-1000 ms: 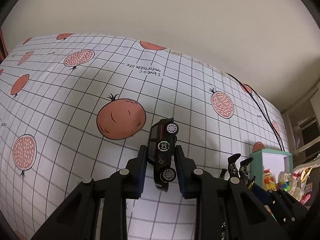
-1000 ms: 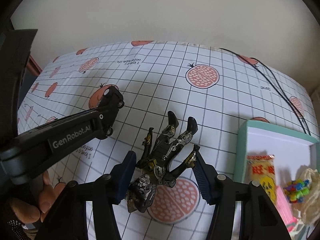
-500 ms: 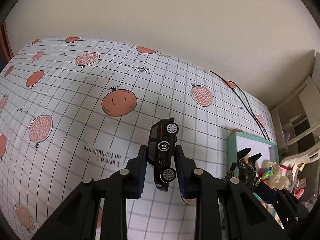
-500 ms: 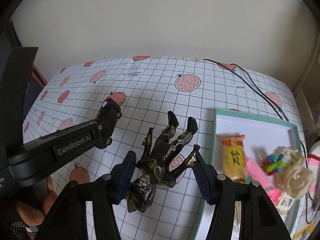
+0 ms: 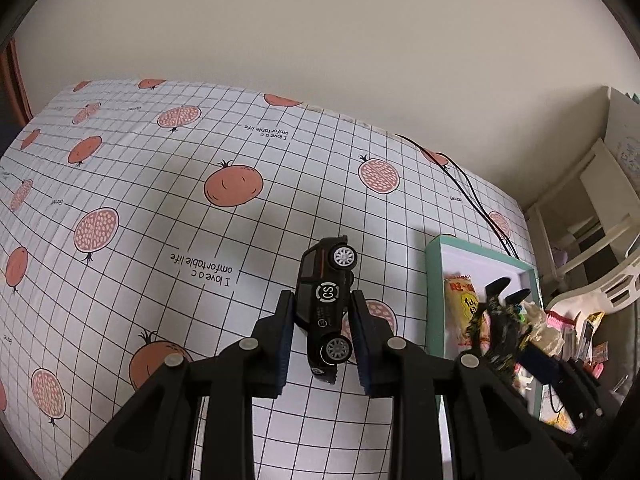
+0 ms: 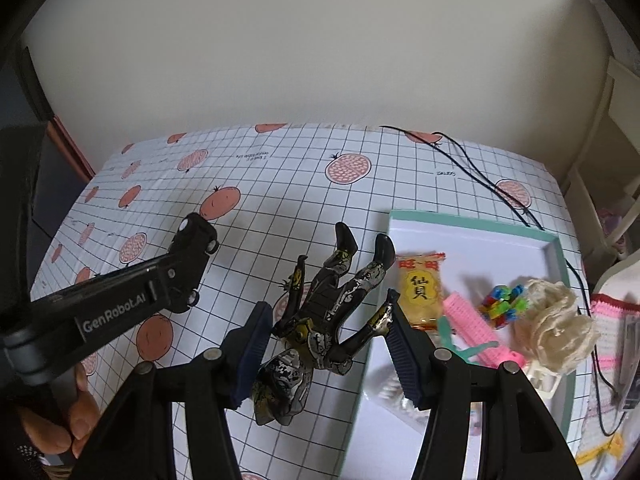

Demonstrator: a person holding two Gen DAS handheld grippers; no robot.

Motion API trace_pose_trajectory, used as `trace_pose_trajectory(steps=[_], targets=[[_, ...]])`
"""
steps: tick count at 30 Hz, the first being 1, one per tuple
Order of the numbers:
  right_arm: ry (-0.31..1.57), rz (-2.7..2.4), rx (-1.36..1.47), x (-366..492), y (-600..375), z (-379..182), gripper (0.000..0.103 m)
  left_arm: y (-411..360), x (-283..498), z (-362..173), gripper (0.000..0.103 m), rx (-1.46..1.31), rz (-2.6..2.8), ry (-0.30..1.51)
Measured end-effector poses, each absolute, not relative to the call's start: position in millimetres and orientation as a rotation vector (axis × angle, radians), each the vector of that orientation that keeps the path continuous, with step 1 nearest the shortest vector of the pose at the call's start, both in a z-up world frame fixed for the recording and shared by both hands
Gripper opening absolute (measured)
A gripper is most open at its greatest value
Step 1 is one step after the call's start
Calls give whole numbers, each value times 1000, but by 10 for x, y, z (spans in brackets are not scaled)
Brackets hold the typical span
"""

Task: Organize objects
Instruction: 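Lift and carry the toy car and robot figure over the tray with both grippers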

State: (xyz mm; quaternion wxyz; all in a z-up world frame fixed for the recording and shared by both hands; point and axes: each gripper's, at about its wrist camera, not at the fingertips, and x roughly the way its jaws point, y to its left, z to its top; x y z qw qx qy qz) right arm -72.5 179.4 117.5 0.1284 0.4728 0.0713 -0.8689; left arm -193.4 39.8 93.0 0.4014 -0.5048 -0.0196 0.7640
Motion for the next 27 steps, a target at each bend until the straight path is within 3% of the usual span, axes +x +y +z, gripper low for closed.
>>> trace_pose_trajectory(steps=[27], targets=[[100,-2602,1446,-859,2773,1160,60,1048,-1201,1128,28,-1199,1839,-63]])
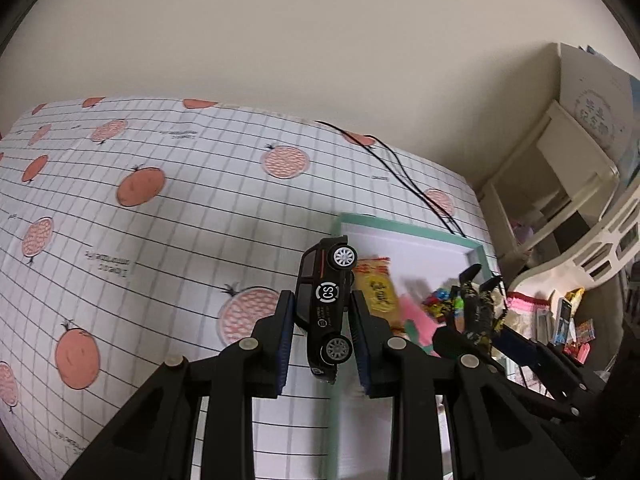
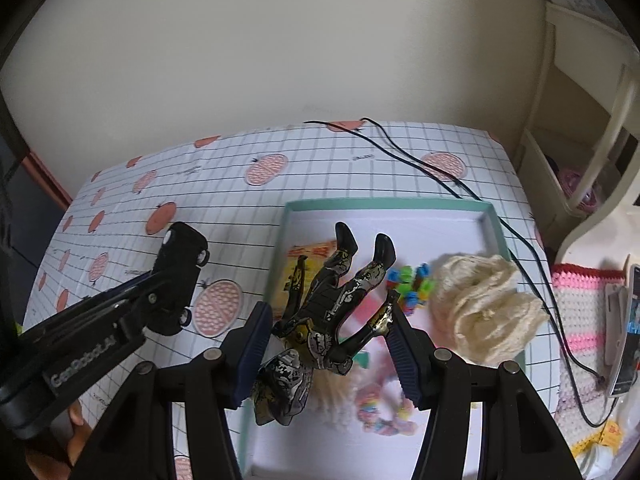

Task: Organize objects
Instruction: 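Lift and carry the toy car and robot figure over the tray with both grippers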

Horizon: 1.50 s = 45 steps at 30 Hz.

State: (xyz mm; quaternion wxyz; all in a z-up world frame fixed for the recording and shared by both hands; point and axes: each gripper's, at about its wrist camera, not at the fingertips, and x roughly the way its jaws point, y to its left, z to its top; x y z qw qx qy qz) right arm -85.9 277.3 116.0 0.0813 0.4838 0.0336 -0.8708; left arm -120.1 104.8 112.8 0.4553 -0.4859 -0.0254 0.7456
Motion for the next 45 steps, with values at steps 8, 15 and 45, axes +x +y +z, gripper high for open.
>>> trace_pose_trajectory(steps=[8,15,45], targets=[[109,-2645,1492,-893,3048,1105,60,1235,-936,1163,28,-1172,1796,-34],[44,-2679,1531,-925,3326,1094,60,1414,-741,1214,28,-1156,1755,-32],[-101,-2723,1582,-1089,3872,1024,60,1890,-520,1164,28,-1108,1724,34]])
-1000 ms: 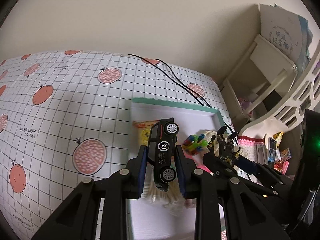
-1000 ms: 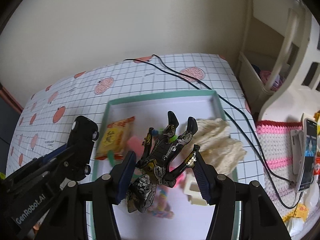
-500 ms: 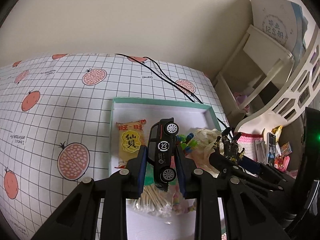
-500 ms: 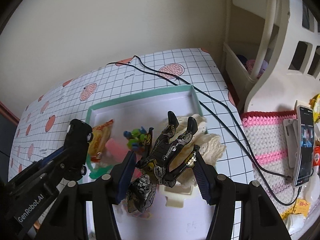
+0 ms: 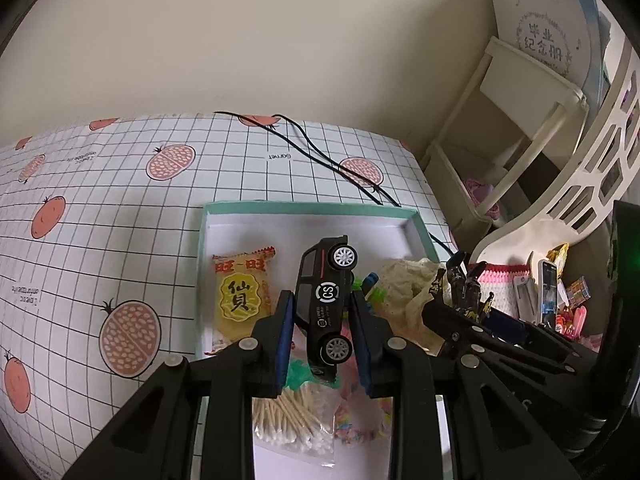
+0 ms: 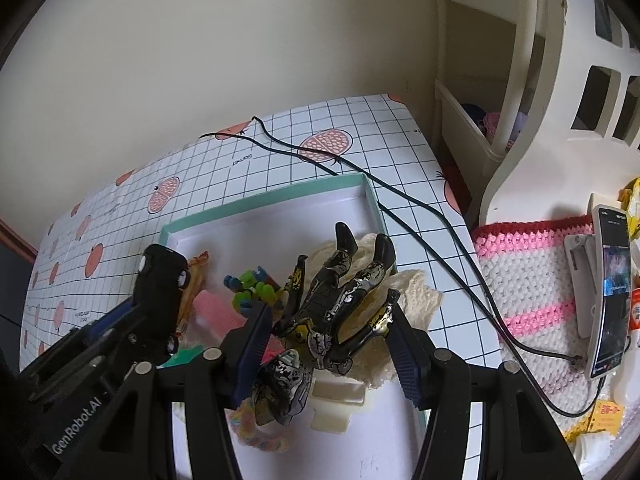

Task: Organize objects
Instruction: 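Lift and carry the toy car and robot figure over the tray with both grippers, then lower the toy car and robot figure into the tray and open both grippers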

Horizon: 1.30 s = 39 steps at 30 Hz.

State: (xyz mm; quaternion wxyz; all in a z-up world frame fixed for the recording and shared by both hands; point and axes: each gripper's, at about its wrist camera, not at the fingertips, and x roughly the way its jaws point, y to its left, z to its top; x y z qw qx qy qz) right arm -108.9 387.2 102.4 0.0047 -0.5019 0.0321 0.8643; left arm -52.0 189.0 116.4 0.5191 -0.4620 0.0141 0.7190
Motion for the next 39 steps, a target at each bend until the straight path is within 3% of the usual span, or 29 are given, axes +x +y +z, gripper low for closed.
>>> trace_pose_trajectory(steps=[21,39], targets=[[113,2662,-1624,-1171,3927,833,62,2057,-476,994,28,-1181,1683,37],[115,2672,-1613,-1131,3871,1055,66,1943,-535,1204,30,-1162,1653,-2]])
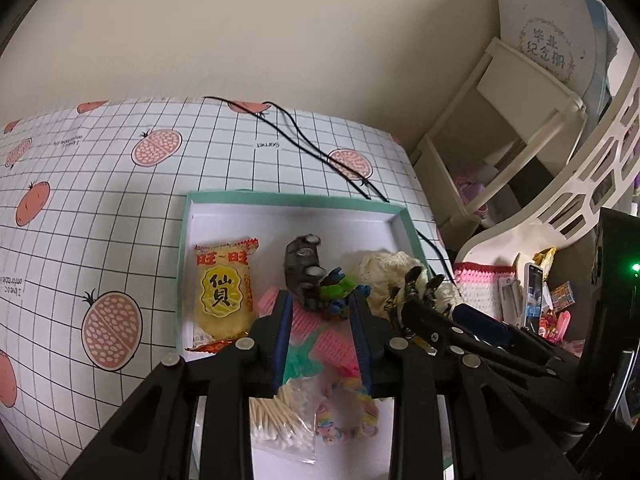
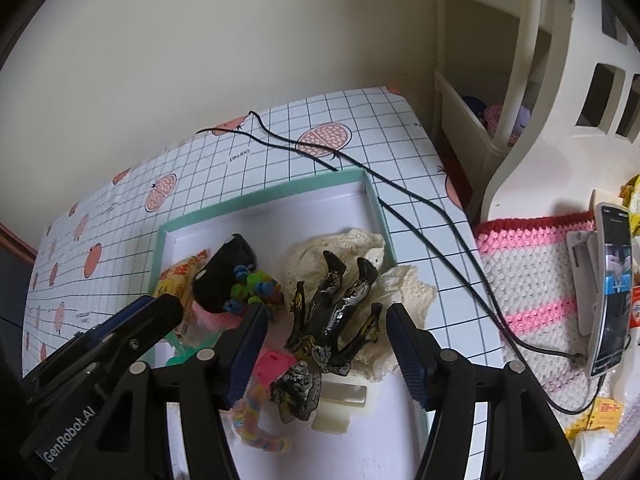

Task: Organize objects
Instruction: 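Lower the toy car and robot figure into the tray and open both grippers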

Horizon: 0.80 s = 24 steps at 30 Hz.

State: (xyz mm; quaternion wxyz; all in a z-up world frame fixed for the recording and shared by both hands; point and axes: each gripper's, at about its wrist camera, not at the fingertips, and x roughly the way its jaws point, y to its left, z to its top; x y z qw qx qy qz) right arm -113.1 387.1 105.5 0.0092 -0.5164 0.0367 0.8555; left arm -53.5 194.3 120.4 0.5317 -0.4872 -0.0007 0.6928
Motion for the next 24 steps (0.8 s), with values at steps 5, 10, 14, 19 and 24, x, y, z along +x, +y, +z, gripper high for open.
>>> trace_pose_trajectory(steps=[5,10,14,19,24], targets=[[134,2676,-1598,-1121,3915,1126,66,1899,-565,1267,31,-1152,1665,-5],[155,2649,-1593,-1122,3967,1112,72,1847,-656,1250,48,-1178,1692,-15],[144,2643,-1595,-1121,3962,1095,81,1797,-738,1189,65,-1226,1732,-14],[131,2659,-1596,-1119,3913,1095,90,1741,-826,1100,75,-1282,1785,-3],[113,2667,-1600,-1114,3869,1084,103,1704,-871,1027,79,-1315,1813,12]])
